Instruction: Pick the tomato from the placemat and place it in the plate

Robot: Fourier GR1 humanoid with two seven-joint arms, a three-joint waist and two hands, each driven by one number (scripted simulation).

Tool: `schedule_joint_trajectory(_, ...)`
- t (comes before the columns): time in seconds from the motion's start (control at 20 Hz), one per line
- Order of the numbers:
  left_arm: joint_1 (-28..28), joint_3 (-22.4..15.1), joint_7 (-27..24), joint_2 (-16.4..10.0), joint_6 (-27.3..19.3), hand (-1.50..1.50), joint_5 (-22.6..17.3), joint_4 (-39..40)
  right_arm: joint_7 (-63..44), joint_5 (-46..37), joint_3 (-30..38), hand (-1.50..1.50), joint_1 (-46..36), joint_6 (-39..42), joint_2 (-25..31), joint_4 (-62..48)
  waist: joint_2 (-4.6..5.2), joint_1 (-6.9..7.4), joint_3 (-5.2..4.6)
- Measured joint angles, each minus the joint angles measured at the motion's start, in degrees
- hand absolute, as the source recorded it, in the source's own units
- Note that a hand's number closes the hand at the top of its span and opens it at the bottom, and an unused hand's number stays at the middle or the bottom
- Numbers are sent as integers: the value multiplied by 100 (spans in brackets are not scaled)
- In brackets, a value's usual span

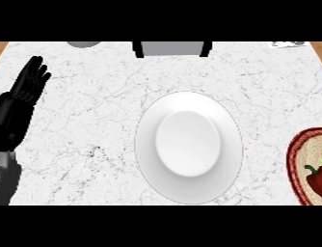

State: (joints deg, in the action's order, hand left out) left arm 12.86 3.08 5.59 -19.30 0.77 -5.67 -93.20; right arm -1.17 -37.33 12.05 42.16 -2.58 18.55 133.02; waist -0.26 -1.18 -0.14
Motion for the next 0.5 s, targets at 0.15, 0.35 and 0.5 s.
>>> schedule_joint_trajectory(0.15,125,-47,83,25,-7,0,50,23,-84,51,-369,150,-178,112,-94,113,10,24,1)
schedule_joint_trajectory(0.35,148,-84,-13,93,19,0,101,132,-571,48,-964,150,-741,284,-138,165,28,93,0)
schedule_joint_trajectory(0.5,139,-129,-55,155,20,0,139,113,-1135,11,-1476,150,-1262,367,-194,176,34,139,-2)
